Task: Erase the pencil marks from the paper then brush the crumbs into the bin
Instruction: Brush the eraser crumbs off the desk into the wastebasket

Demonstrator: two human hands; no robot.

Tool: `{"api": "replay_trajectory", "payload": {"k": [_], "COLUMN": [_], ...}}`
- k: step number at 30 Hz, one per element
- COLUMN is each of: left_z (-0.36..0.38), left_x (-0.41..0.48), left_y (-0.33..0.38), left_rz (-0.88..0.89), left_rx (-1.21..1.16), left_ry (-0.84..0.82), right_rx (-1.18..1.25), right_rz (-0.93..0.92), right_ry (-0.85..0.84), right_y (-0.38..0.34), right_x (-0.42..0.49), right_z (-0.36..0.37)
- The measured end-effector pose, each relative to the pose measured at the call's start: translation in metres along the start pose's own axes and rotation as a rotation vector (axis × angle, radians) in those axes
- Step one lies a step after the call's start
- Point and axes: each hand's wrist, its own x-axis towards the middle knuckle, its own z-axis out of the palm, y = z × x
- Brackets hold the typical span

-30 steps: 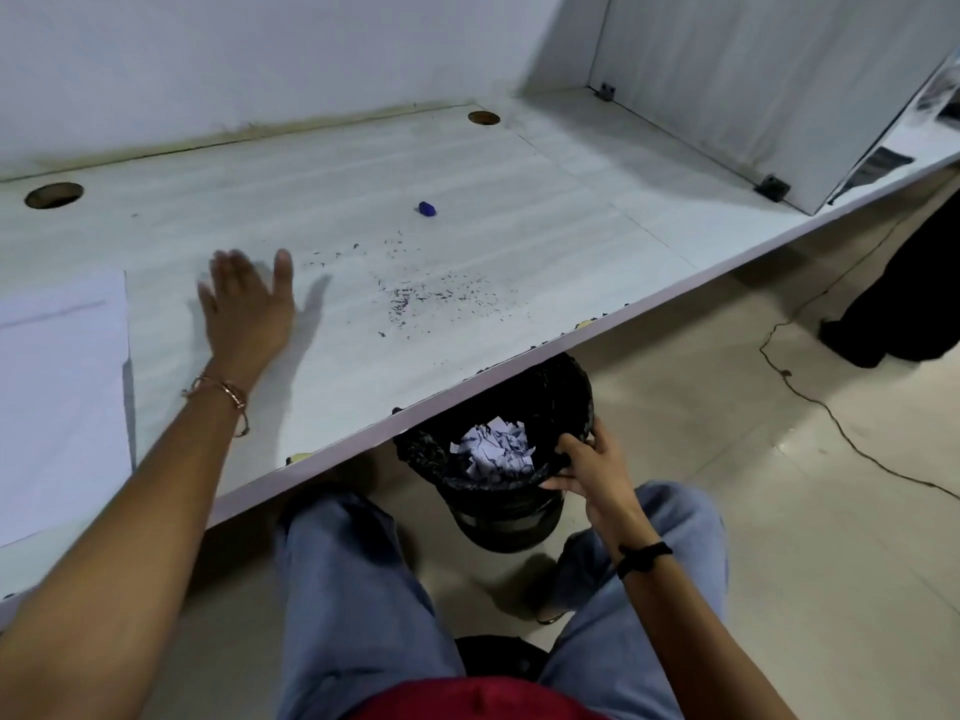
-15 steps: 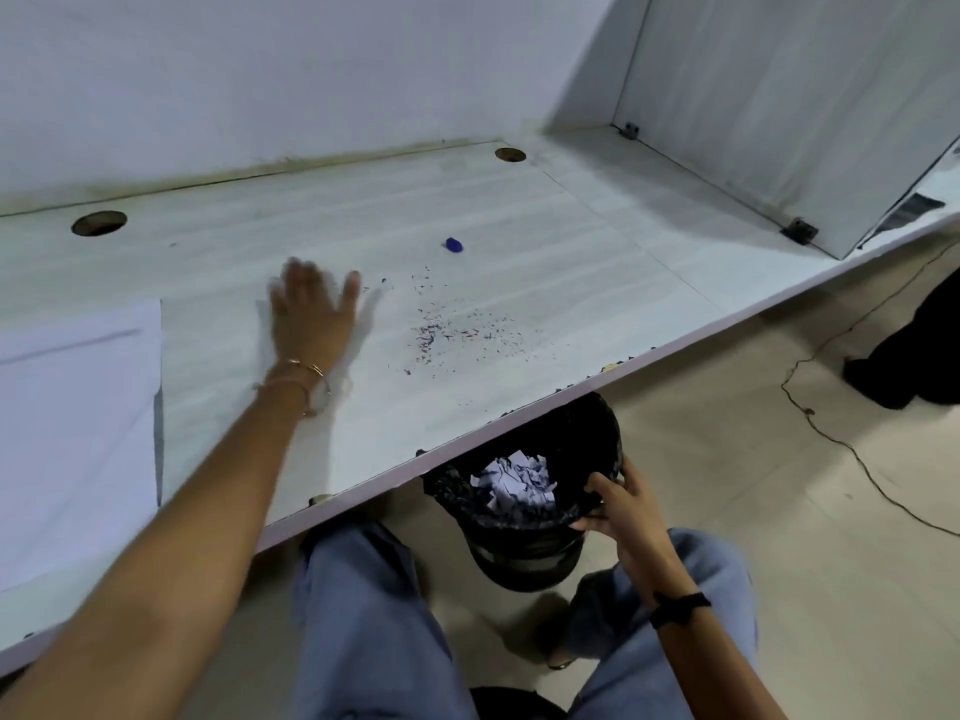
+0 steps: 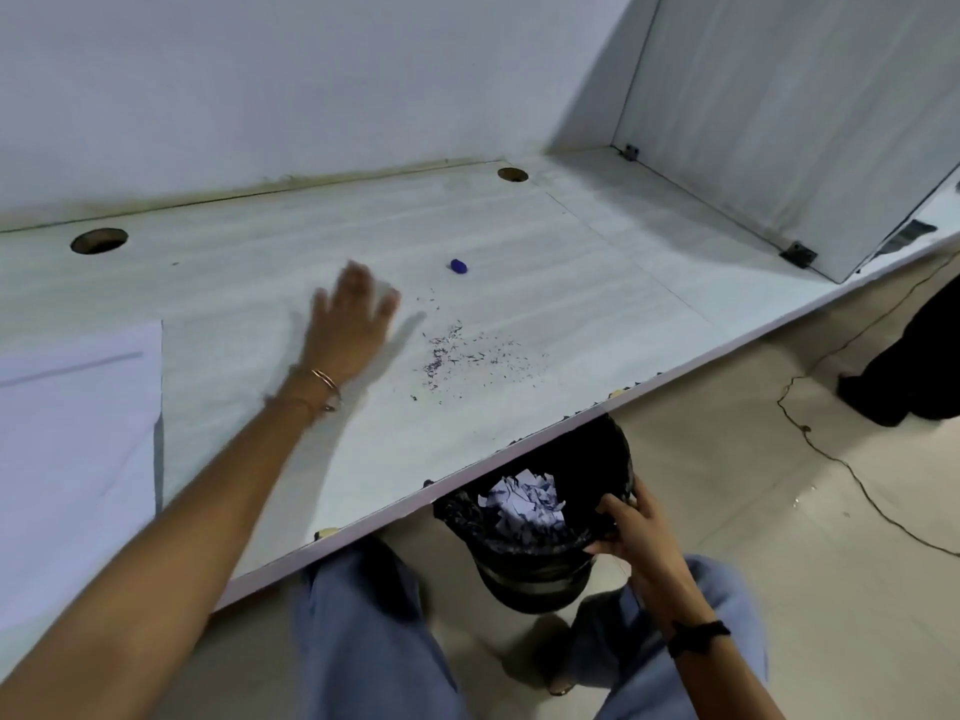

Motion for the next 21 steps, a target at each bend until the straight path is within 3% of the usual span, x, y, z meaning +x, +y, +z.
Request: {"api": "replay_trajectory", "payload": {"k": [3,5,8,12,14,15,16,18,19,21], "left_z": [0.007,0.009,0.009,0.001,-0.001,-0.001,-0.001,0.001,0.003,0.004], "left_x": [0.015,0.026,0.032,0.005,0.010,0.021,0.034,0.059,0.068,0.077], "left_y": [-0.056,-0.042,0.026,0.093,0.077,0.060,0.036,-0.005,-0.014,-0.006], "left_rz": [-0.368,-0.393,-0.126,0.328,0.428,0.363,0.181,-0.157,-0.209,-0.137], "left_rx": [-0.071,-0.178,-0.256,-0.202,-0.198,-0.156,-0.199,-0.270,-0.246,-0.223], "left_ry": [-0.145,-0.128,-0.071,-0.238,-0.082,0.004,0.040,-0.142,-0.217,-0.195], "right_rx": [-0.003,-0.003,-0.012,-0.012,-0.022,-0.031,-0.039,-0.052,-0.054,-0.055], "right_rz": [-0.004,-0.010,-0.009,-0.018,-0.015,-0.011,-0.007,-0.006,-0.003,0.007], "right_ry": [0.010,0.008,0.000,-0.014,-0.016,-0.015,-0.014,-0.014,-0.017,-0.019], "right_y": [0.002,0.003,0.005,0.003,0.002,0.002,0.002,0.002,0.002,0.003], "right_x": [0.003,0.004,0.005,0.006,0.008,0.009,0.011,0.015,0.016,0.017], "right_z": [0.001,0.001,-0.001,-0.003,-0.005,-0.006,-0.006,-0.006,-0.006,-0.007]}}
